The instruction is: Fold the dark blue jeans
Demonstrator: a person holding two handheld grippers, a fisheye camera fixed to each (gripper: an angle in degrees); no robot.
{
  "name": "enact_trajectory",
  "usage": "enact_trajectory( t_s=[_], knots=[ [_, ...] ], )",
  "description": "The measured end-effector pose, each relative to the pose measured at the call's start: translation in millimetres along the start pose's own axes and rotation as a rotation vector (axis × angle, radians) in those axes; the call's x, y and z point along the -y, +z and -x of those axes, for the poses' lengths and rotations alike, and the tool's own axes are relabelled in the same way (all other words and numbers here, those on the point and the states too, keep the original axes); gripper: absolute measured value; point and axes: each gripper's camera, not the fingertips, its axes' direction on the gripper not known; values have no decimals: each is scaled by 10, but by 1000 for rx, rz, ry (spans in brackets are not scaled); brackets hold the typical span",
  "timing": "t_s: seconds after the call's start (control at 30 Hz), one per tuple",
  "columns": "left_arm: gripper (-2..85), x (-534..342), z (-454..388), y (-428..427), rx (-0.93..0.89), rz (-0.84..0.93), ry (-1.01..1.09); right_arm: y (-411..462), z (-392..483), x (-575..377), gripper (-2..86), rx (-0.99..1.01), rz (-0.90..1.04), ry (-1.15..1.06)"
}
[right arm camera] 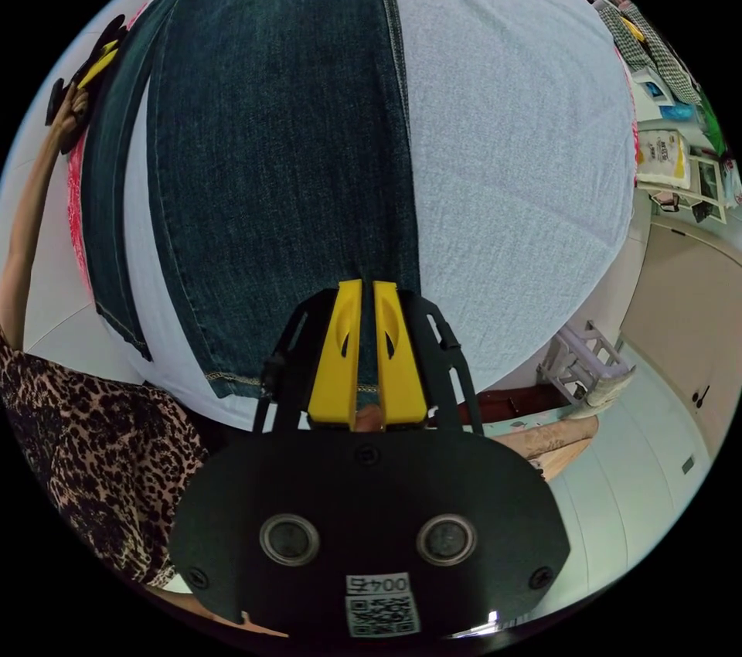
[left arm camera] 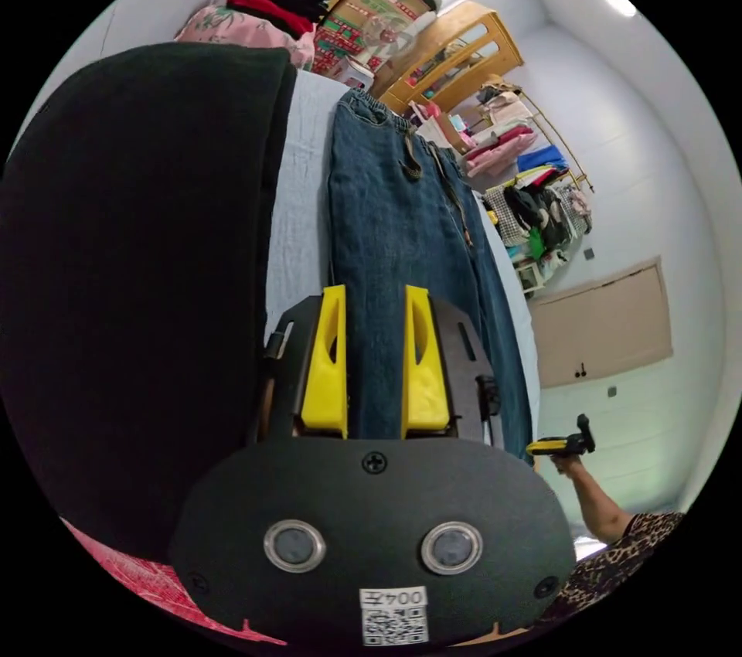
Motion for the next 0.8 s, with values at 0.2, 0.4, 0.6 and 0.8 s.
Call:
enact_trajectory(
  t_s=[0.2,0.4,0.6,0.8],
  knots=[
    [90,203,415,-57,-132,-57,-136,36,-39,-40,38,18,-15,12],
    [64,296,559,-314,-39,-143,-167,72,-36,-80,38,12,-34,16],
    [52,380,613,-417,136,-54,-184,103,-46,-93,37,15,-36,13],
    [52,420,627,-431,63,-2,-180,129,-53,-96,37,19,-34,8]
  ],
)
